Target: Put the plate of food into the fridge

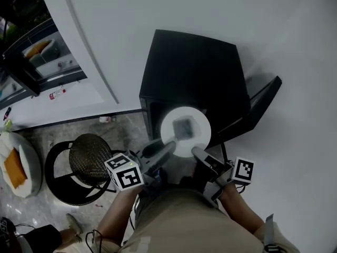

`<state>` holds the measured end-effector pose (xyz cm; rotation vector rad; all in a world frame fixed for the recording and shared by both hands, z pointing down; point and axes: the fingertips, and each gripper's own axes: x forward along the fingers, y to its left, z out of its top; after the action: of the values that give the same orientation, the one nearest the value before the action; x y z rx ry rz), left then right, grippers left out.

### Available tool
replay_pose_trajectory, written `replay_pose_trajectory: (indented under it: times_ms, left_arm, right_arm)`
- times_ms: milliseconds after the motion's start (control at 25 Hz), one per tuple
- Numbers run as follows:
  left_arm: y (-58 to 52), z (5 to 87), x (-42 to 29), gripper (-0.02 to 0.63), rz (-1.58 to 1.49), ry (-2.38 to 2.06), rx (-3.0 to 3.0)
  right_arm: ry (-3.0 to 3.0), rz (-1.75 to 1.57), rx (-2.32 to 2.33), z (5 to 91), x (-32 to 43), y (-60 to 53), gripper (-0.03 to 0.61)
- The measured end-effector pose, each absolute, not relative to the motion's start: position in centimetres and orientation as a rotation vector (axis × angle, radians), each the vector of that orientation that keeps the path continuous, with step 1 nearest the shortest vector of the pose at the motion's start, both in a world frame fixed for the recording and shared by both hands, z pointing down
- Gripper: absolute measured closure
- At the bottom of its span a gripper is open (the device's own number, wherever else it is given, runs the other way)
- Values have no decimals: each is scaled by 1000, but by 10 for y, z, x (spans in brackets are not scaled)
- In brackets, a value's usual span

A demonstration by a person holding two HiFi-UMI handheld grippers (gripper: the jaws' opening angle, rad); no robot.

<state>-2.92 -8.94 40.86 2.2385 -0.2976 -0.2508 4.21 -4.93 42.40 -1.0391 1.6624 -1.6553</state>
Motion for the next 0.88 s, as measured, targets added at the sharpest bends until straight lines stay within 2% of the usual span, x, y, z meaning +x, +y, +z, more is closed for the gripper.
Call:
replay_pose_trajectory:
  times_ms: [520, 880]
  left_arm:
    - [-63, 411, -9, 509, -344, -375, 2133]
    - [-30, 422, -3, 546, -382, -483, 1987]
  right_arm:
    - [1750, -1733, -940, 425, 64, -28, 549]
    - [1796, -1801, -871, 436, 75, 2, 551]
